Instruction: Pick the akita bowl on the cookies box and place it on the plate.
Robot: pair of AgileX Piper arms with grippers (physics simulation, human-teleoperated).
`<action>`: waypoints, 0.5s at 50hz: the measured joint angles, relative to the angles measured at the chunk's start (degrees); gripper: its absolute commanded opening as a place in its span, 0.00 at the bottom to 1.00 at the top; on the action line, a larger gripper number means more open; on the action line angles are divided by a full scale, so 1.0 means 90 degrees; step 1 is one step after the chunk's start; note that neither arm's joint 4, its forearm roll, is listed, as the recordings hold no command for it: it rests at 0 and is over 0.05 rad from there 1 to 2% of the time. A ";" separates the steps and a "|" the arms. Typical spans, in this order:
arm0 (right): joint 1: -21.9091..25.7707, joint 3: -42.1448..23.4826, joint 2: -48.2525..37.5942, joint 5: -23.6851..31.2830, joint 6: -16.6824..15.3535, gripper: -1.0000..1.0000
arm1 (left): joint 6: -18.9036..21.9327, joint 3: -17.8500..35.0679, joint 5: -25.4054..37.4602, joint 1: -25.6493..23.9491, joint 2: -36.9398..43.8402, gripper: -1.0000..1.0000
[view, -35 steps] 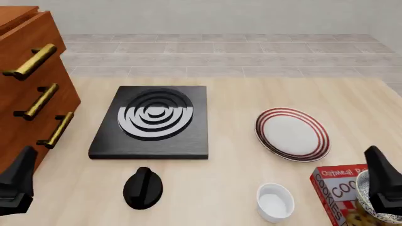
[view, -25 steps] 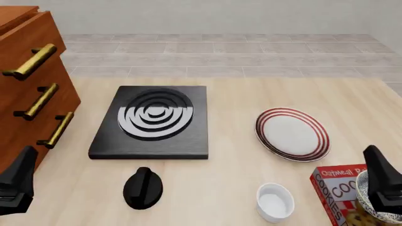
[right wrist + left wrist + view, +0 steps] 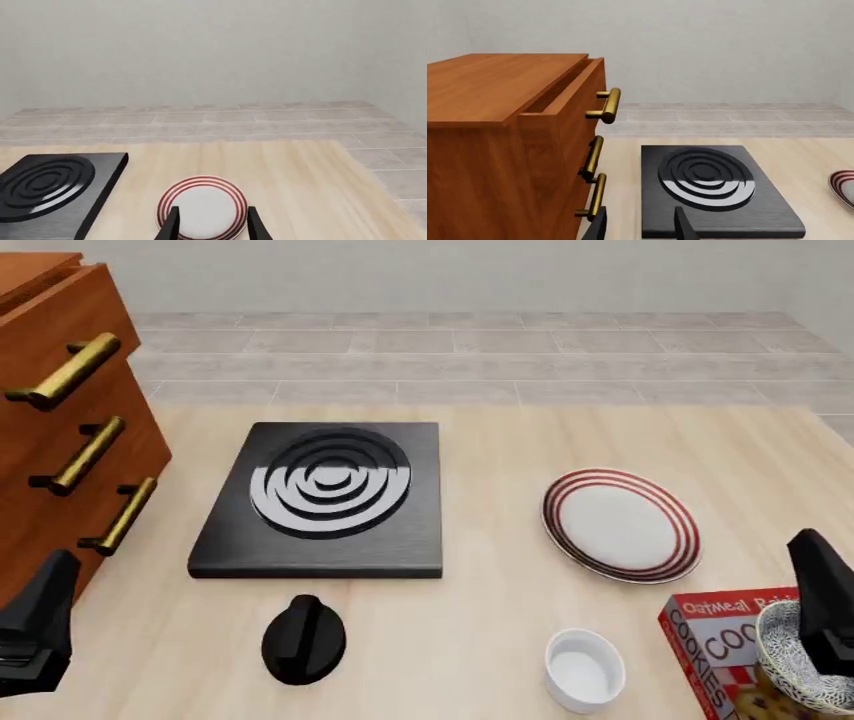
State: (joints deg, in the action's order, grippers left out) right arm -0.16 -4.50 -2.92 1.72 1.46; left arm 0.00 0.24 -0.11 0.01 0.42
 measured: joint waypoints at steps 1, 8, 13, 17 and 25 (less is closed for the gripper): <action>0.0000 -0.0117 -0.0022 0.0084 0.0019 1.00 | 0.0000 0.0000 0.0000 0.0000 0.0000 1.00; -0.0051 -0.1028 -0.0270 0.0718 0.0080 1.00 | 0.0000 0.0000 0.0000 0.0000 0.0001 1.00; -0.0201 -0.1685 -0.0582 0.1206 0.0058 1.00 | 0.0000 0.0000 0.0000 0.0000 0.0001 1.00; -0.0401 -0.2134 -0.0831 0.1576 -0.0069 1.00 | 0.0000 0.0000 0.0000 0.0000 0.0001 1.00; -0.1051 -0.2807 -0.1362 0.2252 -0.0362 1.00 | 0.0000 0.0001 0.0000 0.0000 0.0001 1.00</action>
State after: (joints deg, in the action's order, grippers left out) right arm -9.62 -29.76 -15.18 21.99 -1.79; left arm 0.00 0.24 -0.11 0.01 0.43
